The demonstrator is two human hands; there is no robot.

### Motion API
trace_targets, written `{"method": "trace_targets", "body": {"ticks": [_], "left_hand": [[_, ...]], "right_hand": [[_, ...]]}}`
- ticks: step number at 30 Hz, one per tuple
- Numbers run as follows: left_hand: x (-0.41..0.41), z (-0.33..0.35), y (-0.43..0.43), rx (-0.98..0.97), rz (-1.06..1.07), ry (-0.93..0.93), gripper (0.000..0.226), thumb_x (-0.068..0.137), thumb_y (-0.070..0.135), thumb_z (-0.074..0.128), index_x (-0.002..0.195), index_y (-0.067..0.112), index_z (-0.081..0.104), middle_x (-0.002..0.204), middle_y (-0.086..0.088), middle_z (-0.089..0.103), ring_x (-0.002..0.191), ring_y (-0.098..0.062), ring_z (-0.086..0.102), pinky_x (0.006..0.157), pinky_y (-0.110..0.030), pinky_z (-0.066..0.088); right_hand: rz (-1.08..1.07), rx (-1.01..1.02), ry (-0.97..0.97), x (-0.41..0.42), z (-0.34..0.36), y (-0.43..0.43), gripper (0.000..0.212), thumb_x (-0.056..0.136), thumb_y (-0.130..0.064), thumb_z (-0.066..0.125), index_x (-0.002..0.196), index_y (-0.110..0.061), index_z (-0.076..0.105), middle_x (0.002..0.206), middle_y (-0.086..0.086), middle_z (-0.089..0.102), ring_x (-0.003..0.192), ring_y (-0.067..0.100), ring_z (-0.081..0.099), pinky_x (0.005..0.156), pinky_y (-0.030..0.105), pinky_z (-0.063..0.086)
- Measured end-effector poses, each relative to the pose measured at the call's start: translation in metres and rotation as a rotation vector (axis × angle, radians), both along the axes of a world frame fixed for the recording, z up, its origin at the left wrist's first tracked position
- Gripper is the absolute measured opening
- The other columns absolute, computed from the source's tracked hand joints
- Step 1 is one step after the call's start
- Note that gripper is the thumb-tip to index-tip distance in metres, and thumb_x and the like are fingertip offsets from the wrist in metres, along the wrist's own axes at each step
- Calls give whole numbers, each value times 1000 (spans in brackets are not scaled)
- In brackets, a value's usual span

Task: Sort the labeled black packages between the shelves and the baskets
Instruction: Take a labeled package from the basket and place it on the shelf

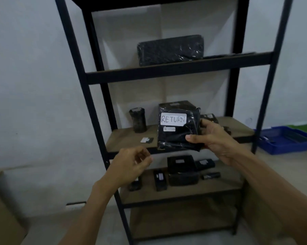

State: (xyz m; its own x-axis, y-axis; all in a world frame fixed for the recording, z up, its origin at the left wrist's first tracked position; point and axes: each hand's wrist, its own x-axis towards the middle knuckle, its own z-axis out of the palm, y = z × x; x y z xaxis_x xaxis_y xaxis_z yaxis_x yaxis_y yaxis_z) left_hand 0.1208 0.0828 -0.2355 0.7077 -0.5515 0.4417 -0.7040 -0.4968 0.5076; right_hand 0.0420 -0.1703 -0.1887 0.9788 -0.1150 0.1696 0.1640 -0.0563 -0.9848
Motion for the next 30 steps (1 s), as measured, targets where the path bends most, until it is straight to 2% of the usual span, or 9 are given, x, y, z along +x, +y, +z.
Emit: {"method": "trace_targets", "body": {"ticks": [2, 5, 9, 13, 17, 20, 23, 27, 30], "left_hand": [[-23, -16, -3, 1, -17, 27, 10, 88, 34, 65, 90, 24, 67, 79, 11, 66, 72, -4, 62, 68, -28, 54], [-59, -37, -12, -46, -17, 80, 10, 87, 31, 67, 84, 22, 69, 74, 6, 67, 68, -8, 63, 67, -36, 55], [-104, -55, -39, -112, -60, 169, 8, 86, 28, 69, 82, 21, 69, 69, 8, 68, 64, -5, 62, 61, -24, 51], [-137, -73, -82, -91, -112, 184, 11, 87, 32, 67, 86, 22, 70, 72, 8, 67, 66, -6, 63, 63, -27, 54], [-165, -95, -143, -56, -125, 223, 13, 85, 37, 67, 82, 25, 68, 69, 8, 67, 65, -7, 62, 62, -32, 54], [-186, -109, -200, -52, -130, 225, 13, 84, 36, 67, 78, 24, 67, 66, 7, 65, 59, -4, 57, 59, -29, 51], [-206, -117, -263, -17, -164, 245, 11, 86, 32, 67, 79, 24, 67, 70, 5, 67, 63, -9, 60, 62, -32, 52], [-229, -130, -339, -17, -185, 287, 8, 86, 29, 68, 82, 21, 69, 70, 7, 67, 62, -9, 60, 59, -31, 51], [-239, -137, -385, 6, -220, 338, 10, 86, 35, 67, 84, 26, 69, 72, 11, 66, 67, -5, 61, 61, -28, 52]], "right_hand": [[-8, 17, 18, -31, -15, 0, 52, 71, -1, 72, 116, -19, 56, 103, 3, 72, 93, 17, 70, 73, 27, 57], [-27, 56, 52, -75, -41, -2, 56, 67, -4, 74, 119, -14, 56, 104, 7, 72, 94, 20, 70, 79, 30, 58], [-73, 109, 81, -134, -73, -19, 59, 67, -3, 74, 123, -10, 55, 109, 8, 71, 100, 22, 68, 81, 25, 56], [-127, 160, 118, -184, -98, -55, 62, 63, -5, 74, 122, -9, 57, 112, 7, 70, 103, 20, 67, 85, 24, 55], [-169, 218, 148, -225, -118, -105, 59, 67, 1, 71, 123, -6, 56, 112, 11, 70, 101, 22, 67, 82, 24, 56], [-185, 250, 155, -252, -129, -152, 55, 74, 10, 66, 126, -4, 54, 116, 16, 67, 101, 23, 66, 78, 23, 57], [-191, 276, 166, -281, -140, -205, 55, 75, 12, 63, 127, -3, 51, 116, 18, 66, 103, 27, 65, 78, 24, 56], [-201, 225, 229, -314, -152, -278, 54, 75, 7, 67, 125, -7, 53, 111, 14, 69, 99, 25, 68, 71, 22, 54], [-223, 202, 250, -330, -159, -328, 60, 70, -4, 75, 126, -11, 54, 112, 10, 70, 102, 25, 67, 76, 27, 54]]}}
